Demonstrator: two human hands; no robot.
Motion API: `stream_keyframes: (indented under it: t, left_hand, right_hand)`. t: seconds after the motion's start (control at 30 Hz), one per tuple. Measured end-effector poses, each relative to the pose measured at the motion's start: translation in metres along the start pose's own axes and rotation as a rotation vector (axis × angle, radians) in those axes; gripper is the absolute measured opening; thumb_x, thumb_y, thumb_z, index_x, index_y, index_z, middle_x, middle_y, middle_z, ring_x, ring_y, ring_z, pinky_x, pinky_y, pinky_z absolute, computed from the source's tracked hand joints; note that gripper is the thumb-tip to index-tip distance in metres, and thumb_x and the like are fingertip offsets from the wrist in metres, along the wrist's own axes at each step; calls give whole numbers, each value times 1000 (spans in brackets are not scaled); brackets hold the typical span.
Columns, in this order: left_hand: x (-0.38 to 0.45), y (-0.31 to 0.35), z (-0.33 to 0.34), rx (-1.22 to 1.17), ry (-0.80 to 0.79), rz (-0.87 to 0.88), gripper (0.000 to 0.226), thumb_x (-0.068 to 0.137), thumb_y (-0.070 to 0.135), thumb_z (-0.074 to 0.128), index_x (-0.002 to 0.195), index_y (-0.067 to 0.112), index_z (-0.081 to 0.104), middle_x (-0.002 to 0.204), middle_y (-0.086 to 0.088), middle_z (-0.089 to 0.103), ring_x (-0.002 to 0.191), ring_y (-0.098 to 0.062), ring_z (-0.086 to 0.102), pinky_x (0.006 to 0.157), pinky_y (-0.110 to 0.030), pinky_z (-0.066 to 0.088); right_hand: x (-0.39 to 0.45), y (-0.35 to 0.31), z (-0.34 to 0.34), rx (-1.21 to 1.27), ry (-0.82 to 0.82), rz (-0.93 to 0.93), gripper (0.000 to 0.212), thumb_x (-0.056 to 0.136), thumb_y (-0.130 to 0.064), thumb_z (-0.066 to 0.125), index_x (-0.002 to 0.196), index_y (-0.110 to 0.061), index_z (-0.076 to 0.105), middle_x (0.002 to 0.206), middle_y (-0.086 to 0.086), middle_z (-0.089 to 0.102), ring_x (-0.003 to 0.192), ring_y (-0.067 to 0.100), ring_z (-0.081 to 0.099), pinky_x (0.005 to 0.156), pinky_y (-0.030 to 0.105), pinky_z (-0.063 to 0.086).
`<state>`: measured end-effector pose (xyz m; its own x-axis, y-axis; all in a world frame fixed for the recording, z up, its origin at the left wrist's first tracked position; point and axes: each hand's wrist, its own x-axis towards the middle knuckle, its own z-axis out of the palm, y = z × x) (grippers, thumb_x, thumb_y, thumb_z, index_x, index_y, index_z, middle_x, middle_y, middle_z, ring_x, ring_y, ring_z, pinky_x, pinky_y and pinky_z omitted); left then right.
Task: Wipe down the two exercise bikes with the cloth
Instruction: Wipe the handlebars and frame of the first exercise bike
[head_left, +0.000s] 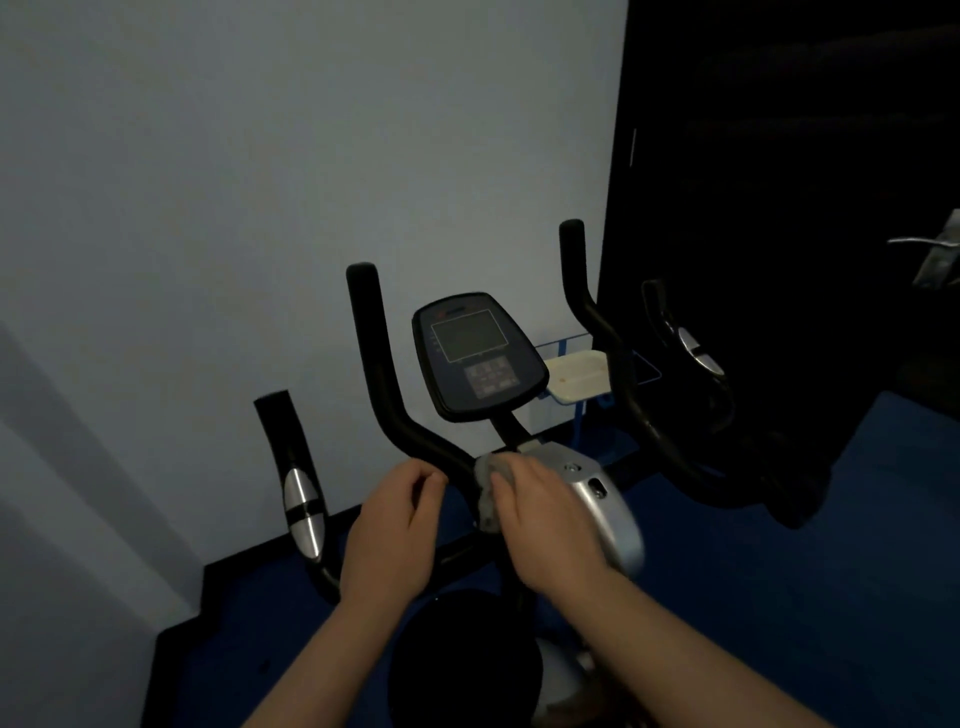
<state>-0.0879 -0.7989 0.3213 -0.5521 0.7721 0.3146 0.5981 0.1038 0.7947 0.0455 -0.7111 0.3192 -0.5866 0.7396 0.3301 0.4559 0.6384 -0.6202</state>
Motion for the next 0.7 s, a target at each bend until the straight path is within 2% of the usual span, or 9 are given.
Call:
stream_keyframes:
  t: [0.07, 0.13, 0.23, 0.3, 0.43, 0.53, 0.63, 0.7]
  left_hand:
    - [-1, 0, -1, -17, 34, -2, 20, 100, 31, 46, 89, 35, 62, 82, 17, 65, 78, 1, 60, 69, -26, 46]
    - [-2, 2, -2, -42, 70, -3, 19, 99, 29, 47, 89, 34, 62, 82, 17, 65, 79, -1, 61, 71, -29, 48]
    - [-1, 3, -2, -56, 159, 5, 19, 98, 26, 48, 87, 34, 60, 83, 16, 64, 80, -1, 60, 71, -28, 48]
    - [-2, 3, -2, -56, 207, 4, 18, 98, 24, 48, 88, 34, 60, 84, 15, 64, 81, -2, 60, 70, -26, 48]
    - [-6, 7, -2, 5, 256, 33, 23, 98, 17, 51, 85, 35, 58, 79, 18, 61, 76, -5, 59, 64, -20, 45]
    - [-7, 8, -3, 34, 273, 32, 25, 98, 15, 51, 83, 35, 56, 77, 16, 60, 75, -4, 57, 63, -18, 43]
    - [-7, 10, -3, 55, 268, 39, 25, 97, 17, 52, 84, 37, 56, 79, 19, 60, 79, 0, 57, 65, -11, 41]
    - [-7, 11, -2, 59, 249, 43, 23, 97, 17, 52, 85, 37, 56, 80, 19, 60, 80, 0, 57, 66, -11, 41]
  right_hand:
    - [0, -5, 6, -8, 47, 43, 29, 104, -29, 31, 121, -21, 54, 117, -4, 58, 103, 9, 51, 88, 21, 36]
    - [-15, -2, 7, 36, 47, 14, 34, 103, -35, 33, 131, -23, 50, 125, -9, 54, 112, 4, 47, 93, 16, 33]
    - [-25, 3, 1, 120, 23, -32, 40, 100, -42, 38, 137, -29, 45, 129, -18, 49, 117, 0, 43, 98, 16, 33]
    - [-5, -3, 1, 124, -13, -26, 37, 101, -38, 41, 135, -27, 47, 126, -14, 52, 115, 4, 46, 96, 19, 35]
    - [47, -30, 4, 61, -75, -43, 32, 104, -29, 36, 125, -15, 57, 120, 4, 61, 108, 17, 55, 91, 31, 40]
    - [40, -22, 5, 85, -49, -66, 35, 103, -34, 39, 131, -19, 54, 123, 0, 60, 112, 18, 55, 89, 29, 41]
    - [7, -7, 3, -26, -36, -154, 49, 97, -48, 43, 143, -29, 41, 130, -10, 53, 115, 12, 51, 87, 25, 42]
    - [17, -5, 0, -11, -59, -162, 43, 98, -45, 45, 138, -29, 47, 125, -8, 56, 112, 12, 54, 86, 25, 43]
